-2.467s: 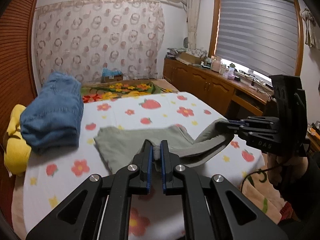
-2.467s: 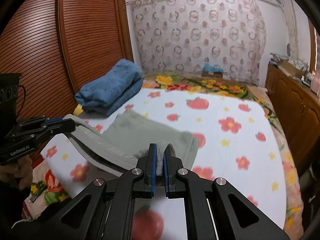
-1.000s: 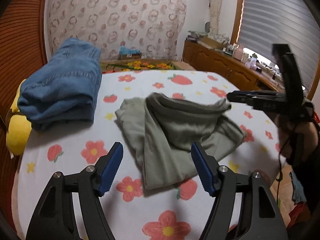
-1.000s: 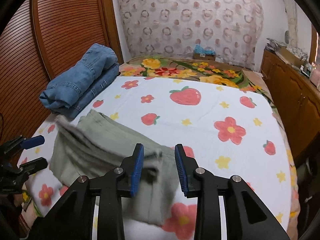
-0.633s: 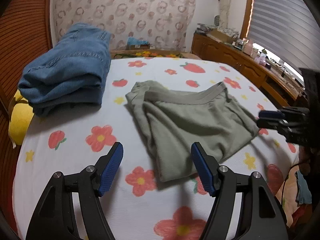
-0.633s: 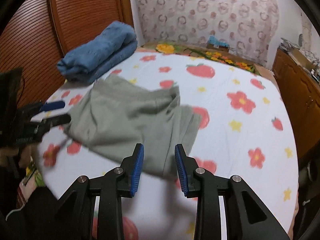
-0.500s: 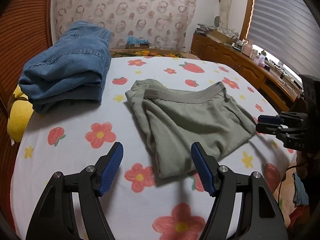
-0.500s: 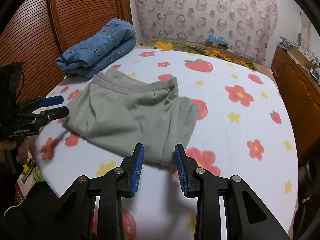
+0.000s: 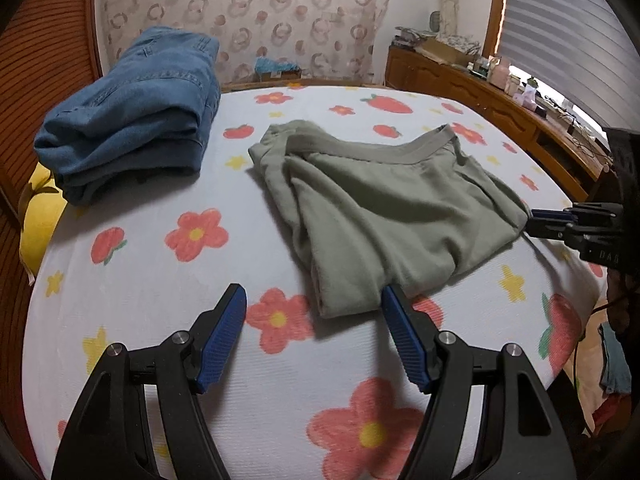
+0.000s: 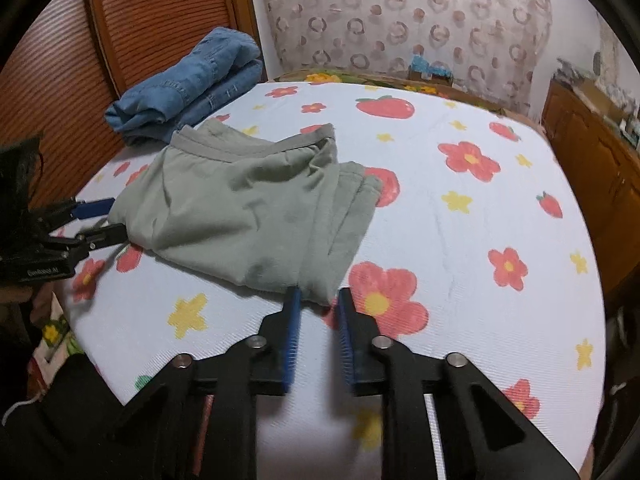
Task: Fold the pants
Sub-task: 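Move both grippers to the edge of the folded garment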
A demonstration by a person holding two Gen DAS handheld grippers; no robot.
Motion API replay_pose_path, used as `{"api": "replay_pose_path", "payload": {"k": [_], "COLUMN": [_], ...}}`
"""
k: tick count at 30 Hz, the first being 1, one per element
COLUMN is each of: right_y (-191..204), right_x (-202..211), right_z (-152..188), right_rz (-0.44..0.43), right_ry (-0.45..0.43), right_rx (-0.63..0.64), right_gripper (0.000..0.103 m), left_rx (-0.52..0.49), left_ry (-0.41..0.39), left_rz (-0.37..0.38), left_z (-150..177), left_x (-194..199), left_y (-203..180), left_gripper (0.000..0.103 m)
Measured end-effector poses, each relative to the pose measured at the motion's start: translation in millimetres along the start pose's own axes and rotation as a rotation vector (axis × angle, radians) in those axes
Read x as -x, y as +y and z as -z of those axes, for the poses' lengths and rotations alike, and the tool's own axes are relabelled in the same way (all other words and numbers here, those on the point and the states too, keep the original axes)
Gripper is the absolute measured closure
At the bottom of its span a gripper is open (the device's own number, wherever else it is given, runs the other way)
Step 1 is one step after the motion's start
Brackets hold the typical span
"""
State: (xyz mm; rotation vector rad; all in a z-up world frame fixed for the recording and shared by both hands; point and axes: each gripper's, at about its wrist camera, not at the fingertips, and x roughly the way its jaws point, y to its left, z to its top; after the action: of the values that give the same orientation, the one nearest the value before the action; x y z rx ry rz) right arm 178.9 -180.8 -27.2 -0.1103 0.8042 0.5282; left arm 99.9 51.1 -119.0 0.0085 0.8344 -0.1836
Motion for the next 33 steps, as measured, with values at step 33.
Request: {"api": "replay_pose_path", "payload": {"k": [33], "right_y": [-2], "right_x": [22], "right_z": [-7], "right_rz": [0.058], "right_ry": [-0.067], "right_rx": [0.012], "right_gripper": [0.093], "left_rx": [-0.040], "left_ry": [0.001], "left_rz": [-0.022], "left_z": [1], "left_x": [0], "left_y": [-1], "left_gripper": [0.032]}}
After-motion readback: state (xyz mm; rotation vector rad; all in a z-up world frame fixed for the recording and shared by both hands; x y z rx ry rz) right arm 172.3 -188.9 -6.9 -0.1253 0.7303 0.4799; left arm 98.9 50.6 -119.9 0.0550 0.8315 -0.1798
